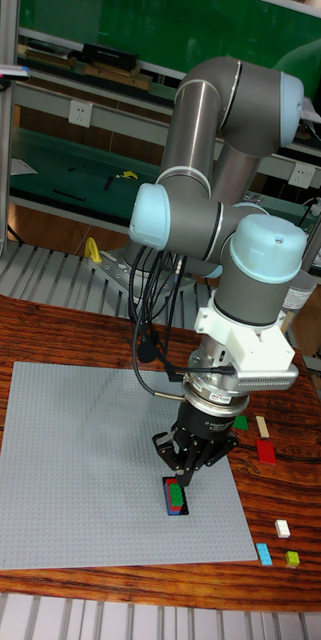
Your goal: Build with small Lego blocks
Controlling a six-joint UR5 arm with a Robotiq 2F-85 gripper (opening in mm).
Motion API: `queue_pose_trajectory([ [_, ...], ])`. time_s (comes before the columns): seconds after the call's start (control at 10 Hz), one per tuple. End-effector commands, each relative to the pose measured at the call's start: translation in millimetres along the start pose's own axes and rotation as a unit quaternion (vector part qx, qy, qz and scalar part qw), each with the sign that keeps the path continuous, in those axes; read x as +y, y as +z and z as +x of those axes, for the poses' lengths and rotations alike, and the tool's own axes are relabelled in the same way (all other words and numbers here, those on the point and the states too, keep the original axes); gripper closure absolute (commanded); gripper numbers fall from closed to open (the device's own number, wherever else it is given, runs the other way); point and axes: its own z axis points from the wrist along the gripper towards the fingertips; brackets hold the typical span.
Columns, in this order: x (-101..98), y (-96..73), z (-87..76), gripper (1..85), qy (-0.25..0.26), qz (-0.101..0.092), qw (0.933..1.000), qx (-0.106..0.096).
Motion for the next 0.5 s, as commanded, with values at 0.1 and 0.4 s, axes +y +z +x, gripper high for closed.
queue_pose_trajectory([
  [0.1, 0.9, -5.5, -1.6, 84.3, 0.001, -0.004, 1.0000, -0.005],
  [0.4, 2.2, -5.5, -1.6, 84.3, 0.000, -0.007, 1.0000, -0.005],
])
